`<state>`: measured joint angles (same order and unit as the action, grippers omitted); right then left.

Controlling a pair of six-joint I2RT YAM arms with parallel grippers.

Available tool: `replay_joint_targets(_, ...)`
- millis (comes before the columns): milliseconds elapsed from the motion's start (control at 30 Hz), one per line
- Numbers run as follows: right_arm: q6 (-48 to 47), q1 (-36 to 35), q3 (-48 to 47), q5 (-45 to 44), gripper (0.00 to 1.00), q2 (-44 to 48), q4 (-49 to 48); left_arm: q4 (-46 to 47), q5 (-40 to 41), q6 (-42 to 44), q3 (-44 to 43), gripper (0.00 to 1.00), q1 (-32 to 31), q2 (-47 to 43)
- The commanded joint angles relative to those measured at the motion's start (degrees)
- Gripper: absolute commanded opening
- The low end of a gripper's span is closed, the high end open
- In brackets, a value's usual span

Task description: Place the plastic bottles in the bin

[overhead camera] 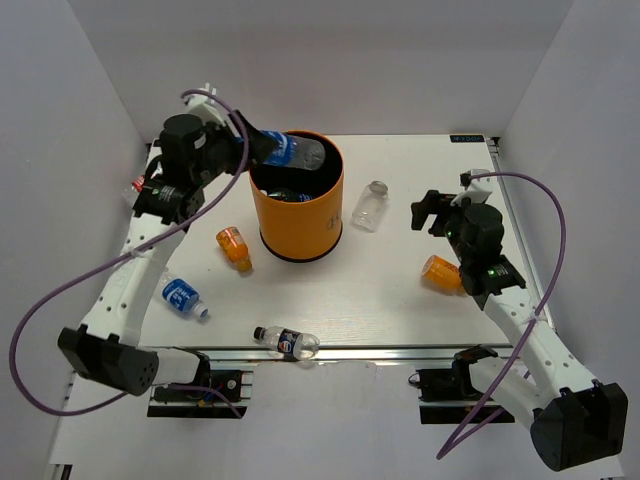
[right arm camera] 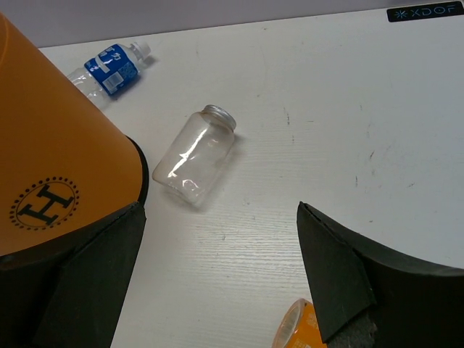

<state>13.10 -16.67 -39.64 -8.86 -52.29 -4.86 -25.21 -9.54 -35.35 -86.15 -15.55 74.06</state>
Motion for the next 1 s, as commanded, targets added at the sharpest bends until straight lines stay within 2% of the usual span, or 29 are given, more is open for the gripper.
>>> replay_joint_targets(0,-0.2,0.8,-0.4,-1.4,0.89,-0.8,-2.4,1.6,-8.3,3.6,-2.9,0.32,-2.7,1.3)
replay_joint_targets(167,0.2,1.0,-1.6,0.1,0.89,-2.6,-0.9,-3.6,3.0,5.6,-0.1,0.32,-5.0,1.5)
replay_joint_targets(200,0.1,1.0,-1.5,-0.2,0.89,-2.3,-0.6,-4.5,5.0,5.8,0.4,0.35,-5.0,1.3)
replay_joint_targets(267,0.0,1.0,-1.3,-0.5,0.89,-1.9,-0.3,-6.1,8.3,6.0,1.6,0.58,-5.1,0.9)
replay_joint_targets(300,-0.7,1.0,-1.2,0.2,0.89,-1.8,-0.3,-6.3,10.9,6.3,1.7,0.74,-5.2,0.8)
replay_joint_targets(333,-0.9,1.1,-1.3,0.6,0.89,-1.8,-0.3,-6.5,11.0,6.7,1.8,0.96,-5.1,0.9)
replay_joint_targets(467,-0.5,1.1,-2.2,1.1,0.89,-2.9,1.6,-4.8,10.1,7.7,1.9,0.98,-5.2,1.7)
replay_joint_targets(567,0.2,1.1,-3.1,-1.2,0.89,-3.6,4.1,-4.7,12.7,8.6,-0.1,0.98,-5.2,3.0)
replay_joint_targets(700,4.1,1.1,-3.7,-4.6,0.89,-5.7,3.6,-2.8,23.1,10.5,-2.9,0.98,-5.1,3.5)
replay_joint_targets(800,4.9,0.9,-7.4,0.1,0.89,-10.3,3.3,-3.1,30.4,10.5,-5.3,0.98,-4.7,3.8)
replay_joint_targets(900,6.6,0.4,-11.4,0.7,0.89,-16.4,2.4,-2.9,33.8,6.9,-1.6,0.98,-1.6,2.2)
replay_joint_targets(967,10.7,-0.1,-14.0,-1.8,0.89,-21.4,1.4,-0.9,32.8,2.8,6.3,0.98,3.6,-0.6)
